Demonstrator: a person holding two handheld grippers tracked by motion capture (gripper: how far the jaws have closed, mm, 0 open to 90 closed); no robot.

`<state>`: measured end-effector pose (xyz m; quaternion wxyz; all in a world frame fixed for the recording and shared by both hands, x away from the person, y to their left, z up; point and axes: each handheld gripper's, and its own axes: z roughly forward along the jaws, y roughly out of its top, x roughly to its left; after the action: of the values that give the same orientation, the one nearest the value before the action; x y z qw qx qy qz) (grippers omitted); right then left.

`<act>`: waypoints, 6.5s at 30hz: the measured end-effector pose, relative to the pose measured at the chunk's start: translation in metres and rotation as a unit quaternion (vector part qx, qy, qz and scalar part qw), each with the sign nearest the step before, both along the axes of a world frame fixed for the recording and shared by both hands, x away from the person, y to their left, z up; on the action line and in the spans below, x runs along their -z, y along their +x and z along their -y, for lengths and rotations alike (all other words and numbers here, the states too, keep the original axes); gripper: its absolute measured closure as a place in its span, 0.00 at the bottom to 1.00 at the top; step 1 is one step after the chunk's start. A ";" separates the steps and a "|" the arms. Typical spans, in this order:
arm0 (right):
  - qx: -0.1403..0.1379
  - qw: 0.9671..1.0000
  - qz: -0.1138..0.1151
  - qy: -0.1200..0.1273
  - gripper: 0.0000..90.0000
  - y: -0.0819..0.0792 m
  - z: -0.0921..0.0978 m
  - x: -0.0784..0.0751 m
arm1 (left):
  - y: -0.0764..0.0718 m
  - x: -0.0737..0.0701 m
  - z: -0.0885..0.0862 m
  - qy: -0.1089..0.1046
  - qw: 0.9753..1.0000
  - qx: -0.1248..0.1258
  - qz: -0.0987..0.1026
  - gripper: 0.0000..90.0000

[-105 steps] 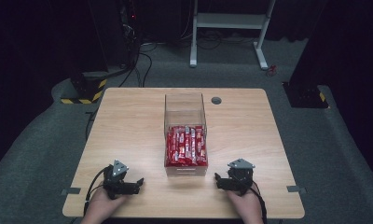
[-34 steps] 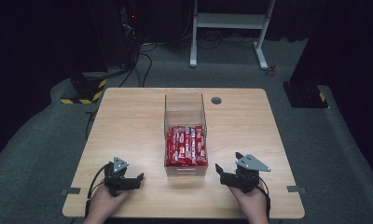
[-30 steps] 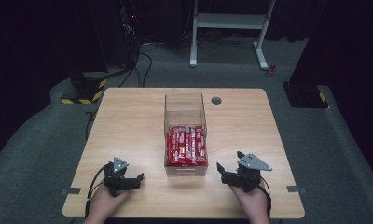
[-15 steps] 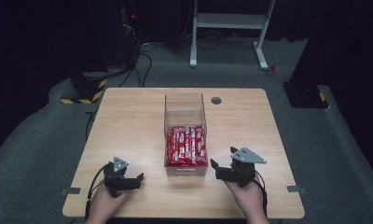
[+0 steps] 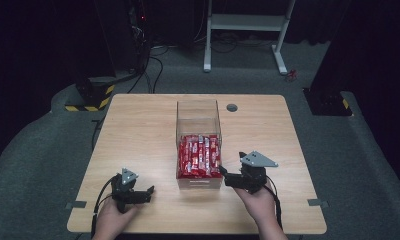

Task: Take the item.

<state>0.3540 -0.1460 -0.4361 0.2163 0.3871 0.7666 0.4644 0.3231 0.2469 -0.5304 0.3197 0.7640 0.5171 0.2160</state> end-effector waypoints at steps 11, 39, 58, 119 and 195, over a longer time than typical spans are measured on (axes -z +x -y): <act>-0.014 1.000 -0.006 0.005 0.16 0.002 -0.012 -0.006 | 0.000 0.000 0.000 0.001 1.000 0.001 0.000 0.02; -0.057 0.998 -0.015 0.026 0.30 -0.001 -0.032 0.000 | -0.001 0.000 0.000 -0.001 1.000 0.001 0.001 0.02; -0.036 0.999 -0.023 0.027 0.58 -0.008 -0.032 0.008 | -0.002 0.000 0.000 -0.001 1.000 0.006 0.002 0.02; -0.031 0.999 -0.018 0.038 1.00 -0.021 -0.029 0.011 | -0.003 0.000 0.000 0.000 1.000 0.011 0.000 0.01; 0.007 0.998 0.015 0.059 1.00 -0.022 0.009 -0.005 | -0.003 0.000 0.000 0.000 1.000 0.011 0.000 0.01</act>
<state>0.3319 -0.1551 -0.4314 0.2081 0.3973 0.7318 0.5131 0.3203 0.2471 -0.5307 0.3226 0.7697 0.5083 0.2123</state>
